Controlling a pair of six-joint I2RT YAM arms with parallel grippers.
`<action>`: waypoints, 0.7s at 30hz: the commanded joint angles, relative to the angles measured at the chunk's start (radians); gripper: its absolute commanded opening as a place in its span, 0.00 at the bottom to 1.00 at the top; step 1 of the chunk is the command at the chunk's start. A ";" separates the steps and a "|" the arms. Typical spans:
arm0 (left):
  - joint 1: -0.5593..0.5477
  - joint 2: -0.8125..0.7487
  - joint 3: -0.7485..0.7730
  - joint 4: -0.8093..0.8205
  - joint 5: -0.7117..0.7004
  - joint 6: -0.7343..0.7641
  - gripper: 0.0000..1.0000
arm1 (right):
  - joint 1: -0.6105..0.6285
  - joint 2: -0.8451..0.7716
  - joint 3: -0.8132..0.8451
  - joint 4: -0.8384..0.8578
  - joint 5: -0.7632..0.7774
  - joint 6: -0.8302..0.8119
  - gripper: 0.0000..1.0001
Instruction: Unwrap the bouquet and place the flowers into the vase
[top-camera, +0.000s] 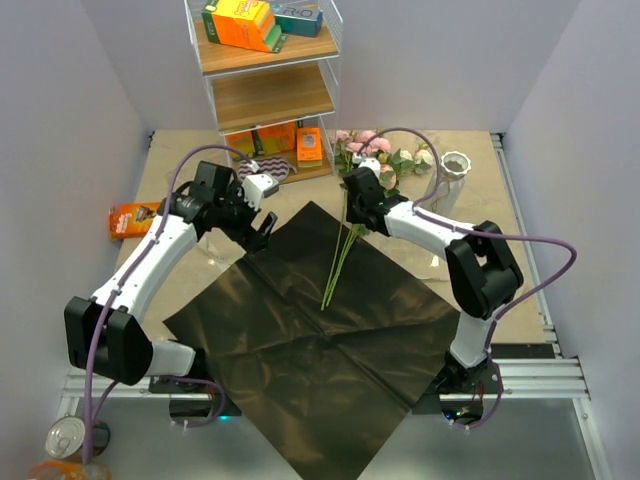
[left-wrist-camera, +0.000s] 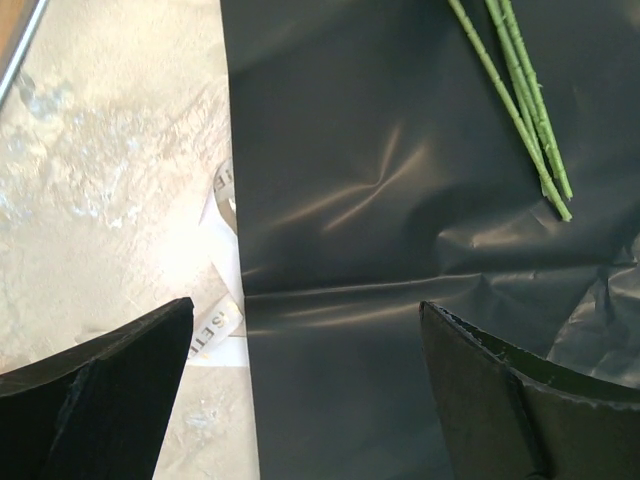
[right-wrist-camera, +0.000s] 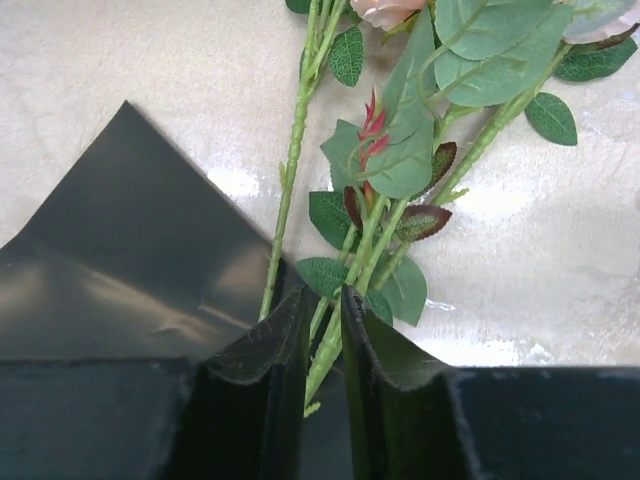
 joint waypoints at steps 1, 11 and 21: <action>0.006 -0.017 -0.018 0.058 -0.032 -0.048 0.99 | -0.013 0.041 0.051 0.045 -0.006 0.009 0.21; 0.006 -0.057 -0.097 0.095 -0.010 -0.062 0.99 | -0.025 0.074 0.035 0.054 0.003 -0.002 0.40; 0.006 -0.072 -0.096 0.095 -0.021 -0.059 0.99 | -0.042 0.120 0.051 0.071 -0.005 0.001 0.33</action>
